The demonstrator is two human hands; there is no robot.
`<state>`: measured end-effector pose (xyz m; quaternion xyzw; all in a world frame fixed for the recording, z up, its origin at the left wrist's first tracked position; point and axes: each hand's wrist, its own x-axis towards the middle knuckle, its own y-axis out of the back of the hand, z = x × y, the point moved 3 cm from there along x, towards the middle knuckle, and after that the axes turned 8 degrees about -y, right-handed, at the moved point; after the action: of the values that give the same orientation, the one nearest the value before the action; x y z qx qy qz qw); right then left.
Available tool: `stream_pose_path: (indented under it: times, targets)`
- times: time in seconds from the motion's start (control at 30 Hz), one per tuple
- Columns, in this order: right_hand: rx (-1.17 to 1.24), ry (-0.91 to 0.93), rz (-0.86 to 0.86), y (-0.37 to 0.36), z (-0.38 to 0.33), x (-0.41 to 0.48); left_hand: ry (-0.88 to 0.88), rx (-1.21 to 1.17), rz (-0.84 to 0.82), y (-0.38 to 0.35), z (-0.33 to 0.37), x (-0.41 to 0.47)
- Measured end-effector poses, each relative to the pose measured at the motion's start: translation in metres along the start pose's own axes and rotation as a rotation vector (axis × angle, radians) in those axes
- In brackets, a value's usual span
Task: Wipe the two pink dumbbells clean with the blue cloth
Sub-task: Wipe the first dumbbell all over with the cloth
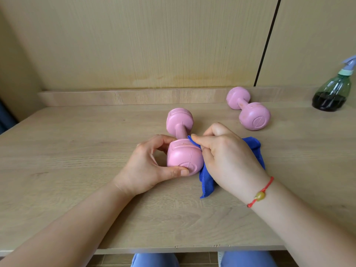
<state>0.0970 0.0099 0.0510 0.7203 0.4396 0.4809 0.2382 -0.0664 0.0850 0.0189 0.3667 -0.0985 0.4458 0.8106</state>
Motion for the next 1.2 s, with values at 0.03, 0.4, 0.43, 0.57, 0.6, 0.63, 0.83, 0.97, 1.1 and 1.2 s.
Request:
stream_pose_path:
  times: [0.03,0.4,0.43,0.57,0.6,0.63,0.83,0.97,1.1,1.2]
  targets:
    - [-0.023,0.030,0.023,0.002,-0.001,-0.004,-0.001,0.004,0.000,0.000,0.000,0.000]
    - [-0.143,0.026,0.029,-0.003,-0.005,0.010,-0.040,0.031,0.010,-0.001,0.000,0.001]
    - [-0.162,0.039,0.034,-0.002,-0.006,0.008,-0.042,0.026,0.010,-0.001,0.000,0.001]
    - [-0.256,0.098,0.046,0.005,-0.013,-0.013,-0.055,0.014,0.009,0.000,-0.001,0.002]
    - [-0.273,0.095,0.045,0.005,-0.013,-0.014,-0.059,0.013,0.009,-0.001,-0.001,0.002]
    - [-0.276,0.084,0.046,0.005,-0.013,-0.014,-0.061,0.012,0.009,-0.001,-0.001,0.003]
    - [-0.241,0.072,0.051,-0.001,-0.018,0.003,-0.068,0.006,0.014,-0.001,0.000,0.002]
    - [-0.251,0.046,-0.013,-0.001,-0.012,-0.001,-0.053,0.012,0.010,0.000,-0.001,0.002]
    - [0.027,-0.032,-0.281,0.013,0.003,-0.009,-0.046,0.021,0.010,0.000,-0.001,0.001]
    - [0.147,-0.086,-0.340,0.016,0.011,-0.012,-0.021,0.020,0.005,-0.001,0.000,0.001]
